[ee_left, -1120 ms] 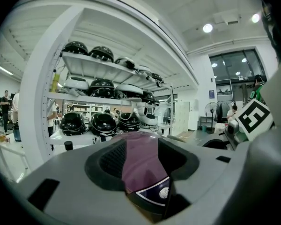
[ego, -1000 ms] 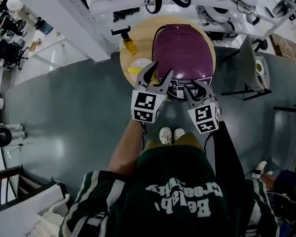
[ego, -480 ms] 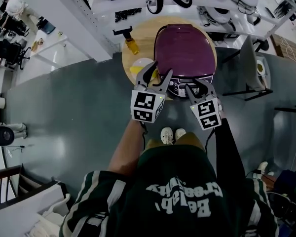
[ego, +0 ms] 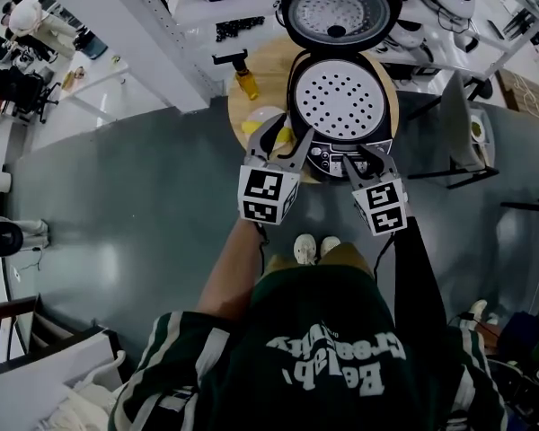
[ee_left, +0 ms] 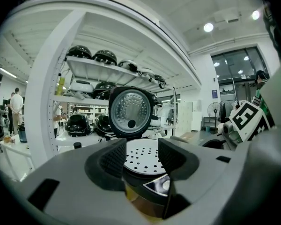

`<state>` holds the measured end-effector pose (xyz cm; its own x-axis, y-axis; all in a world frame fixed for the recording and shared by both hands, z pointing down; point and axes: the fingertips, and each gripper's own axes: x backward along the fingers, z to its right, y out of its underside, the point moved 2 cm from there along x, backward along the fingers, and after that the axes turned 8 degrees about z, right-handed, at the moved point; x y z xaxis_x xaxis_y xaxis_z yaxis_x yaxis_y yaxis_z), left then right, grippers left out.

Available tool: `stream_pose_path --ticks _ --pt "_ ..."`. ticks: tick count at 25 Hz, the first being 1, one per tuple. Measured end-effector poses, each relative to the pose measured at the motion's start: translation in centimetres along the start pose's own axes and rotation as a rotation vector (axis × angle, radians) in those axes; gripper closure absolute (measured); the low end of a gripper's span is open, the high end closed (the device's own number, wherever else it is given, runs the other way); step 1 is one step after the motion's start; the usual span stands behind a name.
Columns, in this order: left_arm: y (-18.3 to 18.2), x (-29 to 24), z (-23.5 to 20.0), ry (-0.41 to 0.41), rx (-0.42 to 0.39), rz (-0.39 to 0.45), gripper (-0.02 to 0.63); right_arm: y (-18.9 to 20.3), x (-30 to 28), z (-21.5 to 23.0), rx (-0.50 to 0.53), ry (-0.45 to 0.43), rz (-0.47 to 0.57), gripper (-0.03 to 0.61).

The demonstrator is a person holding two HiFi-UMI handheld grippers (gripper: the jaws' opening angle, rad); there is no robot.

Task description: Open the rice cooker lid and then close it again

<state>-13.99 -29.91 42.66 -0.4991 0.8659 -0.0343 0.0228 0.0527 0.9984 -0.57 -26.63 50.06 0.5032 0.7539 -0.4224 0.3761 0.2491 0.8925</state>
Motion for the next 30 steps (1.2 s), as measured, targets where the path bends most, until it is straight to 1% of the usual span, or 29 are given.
stream_pose_path --ticks 7,17,21,23,27,30 --pt "0.3 -0.4 -0.5 -0.001 0.006 -0.010 0.402 -0.1 -0.1 0.3 -0.030 -0.005 -0.005 0.449" --pt "0.1 -0.7 0.7 0.016 -0.002 -0.008 0.402 -0.1 0.0 0.3 -0.028 -0.002 0.010 0.448" --pt "0.0 -0.7 0.6 0.011 -0.008 -0.011 0.402 -0.3 0.0 0.3 -0.038 0.004 0.029 0.447" --pt "0.1 -0.7 0.7 0.009 -0.010 -0.015 0.402 -0.5 0.0 0.3 -0.046 0.005 0.049 0.433" --pt "-0.2 -1.5 0.7 0.008 -0.016 -0.018 0.402 -0.5 0.2 0.2 -0.045 -0.055 0.052 0.407" --pt "-0.6 -2.3 0.5 0.000 -0.015 -0.023 0.402 -0.6 0.5 1.0 -0.114 -0.098 0.058 0.408"
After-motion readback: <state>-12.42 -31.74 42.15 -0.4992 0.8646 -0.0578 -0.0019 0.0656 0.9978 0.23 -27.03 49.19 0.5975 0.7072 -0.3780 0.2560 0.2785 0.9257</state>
